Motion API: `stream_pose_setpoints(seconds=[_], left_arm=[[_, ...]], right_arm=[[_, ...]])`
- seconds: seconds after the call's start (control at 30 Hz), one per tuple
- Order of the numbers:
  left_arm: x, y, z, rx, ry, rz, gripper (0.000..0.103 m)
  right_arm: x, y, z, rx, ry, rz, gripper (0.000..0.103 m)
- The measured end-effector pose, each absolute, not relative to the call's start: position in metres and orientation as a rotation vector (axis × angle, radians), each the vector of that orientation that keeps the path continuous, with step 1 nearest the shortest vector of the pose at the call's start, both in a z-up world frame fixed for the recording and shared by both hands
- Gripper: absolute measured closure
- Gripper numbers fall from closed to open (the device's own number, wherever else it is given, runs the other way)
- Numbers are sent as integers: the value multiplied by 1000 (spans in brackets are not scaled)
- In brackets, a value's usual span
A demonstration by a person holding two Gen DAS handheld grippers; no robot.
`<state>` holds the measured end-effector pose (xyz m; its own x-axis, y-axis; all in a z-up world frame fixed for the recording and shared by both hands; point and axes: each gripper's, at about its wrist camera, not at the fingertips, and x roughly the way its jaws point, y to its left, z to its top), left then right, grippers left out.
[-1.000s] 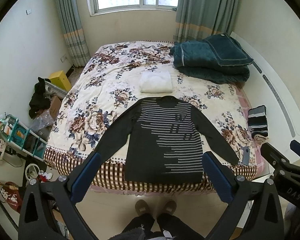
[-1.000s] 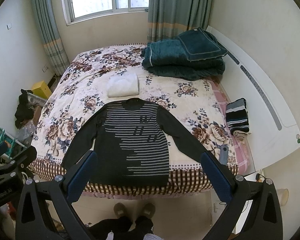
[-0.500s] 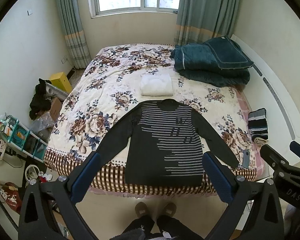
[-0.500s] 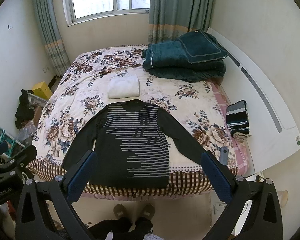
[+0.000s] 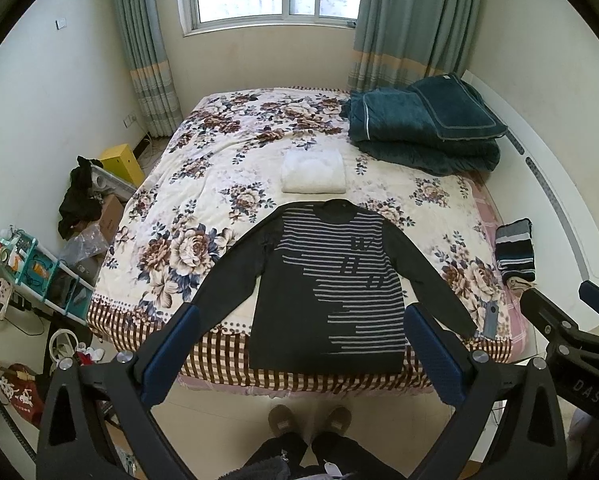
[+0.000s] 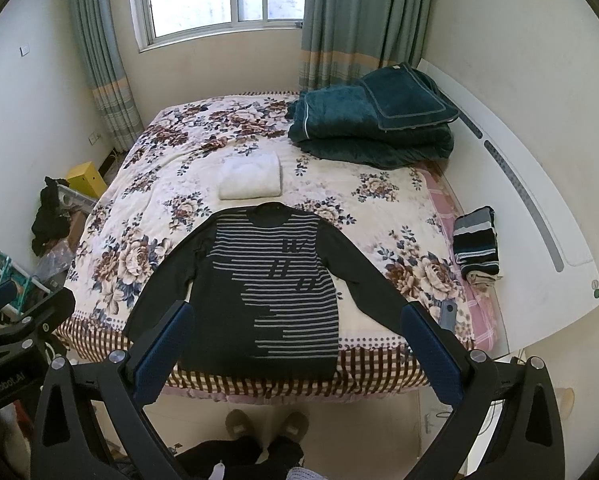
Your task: Fold small clothes
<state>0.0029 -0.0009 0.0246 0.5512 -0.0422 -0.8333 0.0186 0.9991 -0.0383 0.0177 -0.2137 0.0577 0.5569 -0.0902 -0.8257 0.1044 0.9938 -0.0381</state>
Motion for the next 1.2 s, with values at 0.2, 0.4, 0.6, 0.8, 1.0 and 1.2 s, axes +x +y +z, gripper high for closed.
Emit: stream_pose_setpoints(seconds=[0.2,0.4,0.6,0.8,1.0,1.2], left_arm=[[5,0,23,-30,988,-39,0],[4,-2,20,-36,991,-37,0],[5,-4,20,-36,991,-40,0],[13,-9,18,-38,996,-48,0],[37,-9,-6,0,938,6,0],[88,-21,-75,58,920,58,0]], right_arm=[[16,-213,55,13,974,-116,0],[19,-212,56,12,976,-116,0],[19,-211,54,11,975,-117,0],[16,-211,51,12,974,-119,0],[25,-219,45,43,980,-143,0],[55,-303,-40,192,1051,-286,0]])
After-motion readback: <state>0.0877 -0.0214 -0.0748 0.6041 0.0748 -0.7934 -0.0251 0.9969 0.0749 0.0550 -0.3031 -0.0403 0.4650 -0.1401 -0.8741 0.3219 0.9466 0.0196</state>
